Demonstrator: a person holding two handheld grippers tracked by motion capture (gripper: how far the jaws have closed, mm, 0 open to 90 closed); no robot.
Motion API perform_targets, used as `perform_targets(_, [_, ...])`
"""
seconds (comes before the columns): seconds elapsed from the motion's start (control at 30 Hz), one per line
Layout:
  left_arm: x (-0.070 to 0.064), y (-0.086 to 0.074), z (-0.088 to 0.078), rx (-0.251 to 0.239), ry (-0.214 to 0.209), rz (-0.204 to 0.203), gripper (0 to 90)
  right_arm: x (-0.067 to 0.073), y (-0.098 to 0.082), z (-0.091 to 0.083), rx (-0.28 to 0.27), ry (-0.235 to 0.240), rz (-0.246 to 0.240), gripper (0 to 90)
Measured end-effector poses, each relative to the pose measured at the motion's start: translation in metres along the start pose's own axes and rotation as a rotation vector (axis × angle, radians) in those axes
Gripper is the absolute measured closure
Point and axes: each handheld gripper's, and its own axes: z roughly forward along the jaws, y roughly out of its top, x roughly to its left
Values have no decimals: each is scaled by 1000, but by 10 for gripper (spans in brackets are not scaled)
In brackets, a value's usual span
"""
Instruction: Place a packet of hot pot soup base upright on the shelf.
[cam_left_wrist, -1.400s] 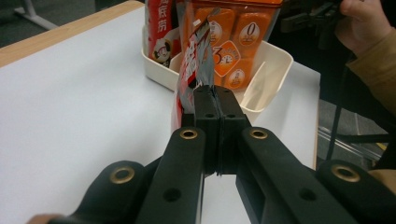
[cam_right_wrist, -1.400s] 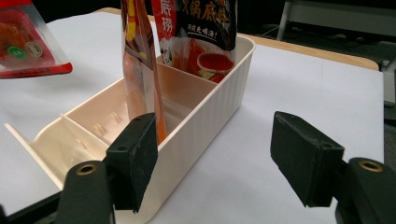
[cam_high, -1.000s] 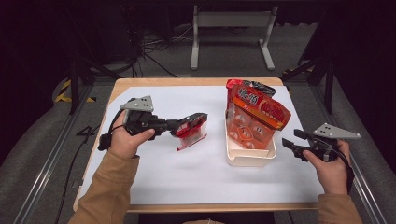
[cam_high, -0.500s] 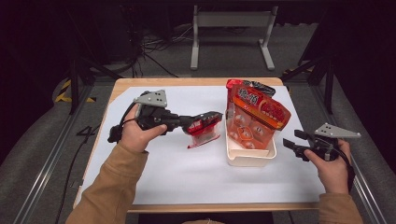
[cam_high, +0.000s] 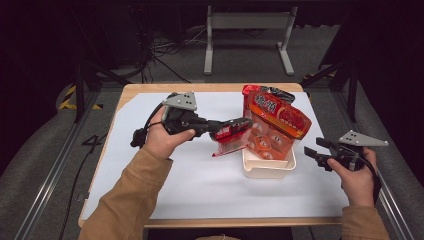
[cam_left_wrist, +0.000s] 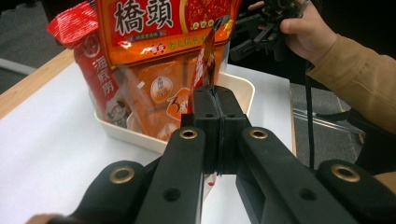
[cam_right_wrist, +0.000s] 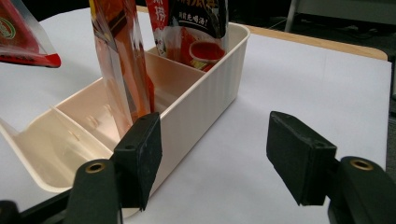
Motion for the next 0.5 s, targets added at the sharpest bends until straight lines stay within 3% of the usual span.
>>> perform_targets(0.5, [-8,20,25,1,-37,51,899,-4,-1,1,-4,3,0,364])
